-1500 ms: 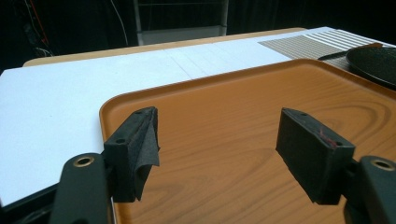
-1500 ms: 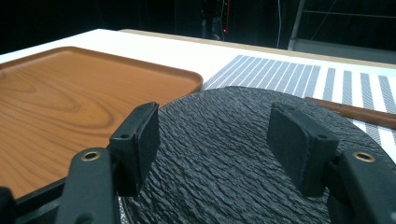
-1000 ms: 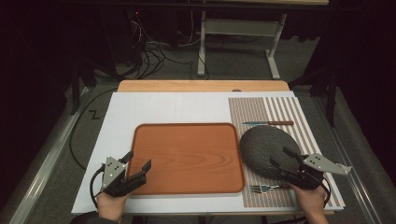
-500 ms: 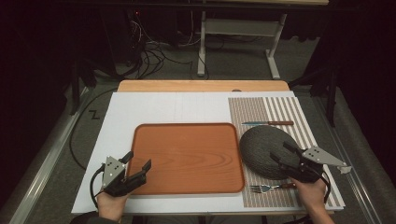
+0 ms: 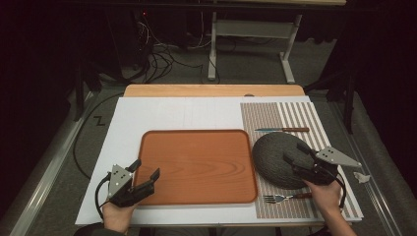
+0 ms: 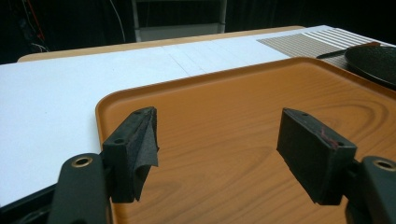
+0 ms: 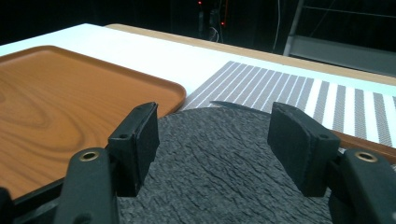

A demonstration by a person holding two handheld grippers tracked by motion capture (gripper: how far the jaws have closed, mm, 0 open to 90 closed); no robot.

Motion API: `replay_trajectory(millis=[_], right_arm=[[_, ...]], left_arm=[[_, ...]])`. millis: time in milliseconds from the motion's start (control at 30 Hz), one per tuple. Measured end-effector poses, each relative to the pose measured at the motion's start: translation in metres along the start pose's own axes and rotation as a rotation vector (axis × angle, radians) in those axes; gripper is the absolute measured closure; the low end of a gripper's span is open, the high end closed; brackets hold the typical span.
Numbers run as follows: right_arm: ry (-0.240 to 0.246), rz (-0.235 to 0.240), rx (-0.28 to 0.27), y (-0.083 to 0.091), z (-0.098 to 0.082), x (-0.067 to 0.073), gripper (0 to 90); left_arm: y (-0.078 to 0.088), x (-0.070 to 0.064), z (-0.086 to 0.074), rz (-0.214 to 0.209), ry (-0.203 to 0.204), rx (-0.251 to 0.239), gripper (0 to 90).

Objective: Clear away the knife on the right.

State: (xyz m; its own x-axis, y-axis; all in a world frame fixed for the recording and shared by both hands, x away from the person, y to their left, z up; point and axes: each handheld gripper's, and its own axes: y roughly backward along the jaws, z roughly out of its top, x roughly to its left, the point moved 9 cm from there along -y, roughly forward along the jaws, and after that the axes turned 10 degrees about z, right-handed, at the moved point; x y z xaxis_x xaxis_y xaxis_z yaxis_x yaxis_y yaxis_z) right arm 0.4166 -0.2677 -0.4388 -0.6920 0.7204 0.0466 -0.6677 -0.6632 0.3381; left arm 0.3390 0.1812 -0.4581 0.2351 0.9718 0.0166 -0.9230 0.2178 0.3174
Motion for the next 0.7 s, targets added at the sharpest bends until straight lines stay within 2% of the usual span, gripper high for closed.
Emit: replay_trajectory(millis=[700], right_arm=[[-0.003,-0.051,0.033,-0.005,0.014,-0.028,35.9]], left_arm=[[0.000,-0.001,-0.001,-0.002,-0.002,0.006,29.3]])
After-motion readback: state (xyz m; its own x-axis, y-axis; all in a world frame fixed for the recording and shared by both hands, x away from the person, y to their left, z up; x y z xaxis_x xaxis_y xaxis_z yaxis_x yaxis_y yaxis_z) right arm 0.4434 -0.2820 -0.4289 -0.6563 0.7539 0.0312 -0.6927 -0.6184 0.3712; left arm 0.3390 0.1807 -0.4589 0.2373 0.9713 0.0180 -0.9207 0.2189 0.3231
